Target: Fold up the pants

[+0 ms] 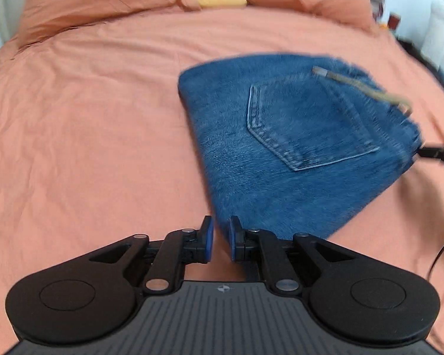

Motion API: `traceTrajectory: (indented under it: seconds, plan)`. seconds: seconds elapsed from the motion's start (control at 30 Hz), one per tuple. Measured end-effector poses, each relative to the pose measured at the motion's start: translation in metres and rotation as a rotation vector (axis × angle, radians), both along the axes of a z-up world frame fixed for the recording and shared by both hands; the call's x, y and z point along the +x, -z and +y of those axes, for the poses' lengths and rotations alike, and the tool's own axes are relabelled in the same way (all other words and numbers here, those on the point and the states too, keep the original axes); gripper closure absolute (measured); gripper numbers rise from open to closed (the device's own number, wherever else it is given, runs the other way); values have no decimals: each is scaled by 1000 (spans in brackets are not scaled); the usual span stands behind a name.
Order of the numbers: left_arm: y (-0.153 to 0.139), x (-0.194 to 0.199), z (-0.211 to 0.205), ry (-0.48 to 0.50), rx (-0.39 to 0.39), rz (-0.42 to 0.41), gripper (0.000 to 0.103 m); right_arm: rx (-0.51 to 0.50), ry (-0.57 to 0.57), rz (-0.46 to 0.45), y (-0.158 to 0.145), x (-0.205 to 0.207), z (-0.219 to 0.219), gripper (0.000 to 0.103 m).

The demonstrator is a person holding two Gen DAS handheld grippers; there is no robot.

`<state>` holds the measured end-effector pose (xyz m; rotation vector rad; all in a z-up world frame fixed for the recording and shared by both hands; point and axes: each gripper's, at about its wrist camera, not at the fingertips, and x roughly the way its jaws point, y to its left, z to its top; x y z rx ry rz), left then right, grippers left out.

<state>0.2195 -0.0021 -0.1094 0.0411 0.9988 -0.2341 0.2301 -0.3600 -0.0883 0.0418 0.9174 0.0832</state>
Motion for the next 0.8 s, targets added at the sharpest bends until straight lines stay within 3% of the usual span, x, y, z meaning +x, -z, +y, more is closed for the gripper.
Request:
traceTrajectory:
  seconds: [0.03, 0.17, 0.2, 0.37, 0.43, 0.53, 0.6, 0.7, 0.8]
  plan:
    - [-3, -9, 1, -8, -23, -11, 82, 8, -12, -15, -3, -8, 6, 86]
    - [1, -50, -7, -8, -38, -90, 49, 47, -74, -60, -10, -31, 38, 84]
    - [6, -55, -12, -5, -33, -99, 48, 52, -83, -68, -10, -35, 45, 84]
    - [34, -56, -26, -64, -23, -88, 49, 119, -108, -73, -5, -57, 73, 83]
    - [38, -53, -22, -132, -30, -103, 52, 108, -112, -81, -1, -63, 82, 83]
    - [39, -42, -13, -146, -117, -58, 76, 126, -101, -66, 8, -62, 82, 82]
    - [34, -39, -17, -95, -57, -58, 82, 131, -88, -55, 11, -61, 78, 82]
    - [19, -43, -23, 58, 58, -89, 83, 129, -87, -58, 11, -61, 73, 81]
    - [14, -54, -33, 251, 241, -125, 83, 102, -91, -69, 10, -63, 69, 75]
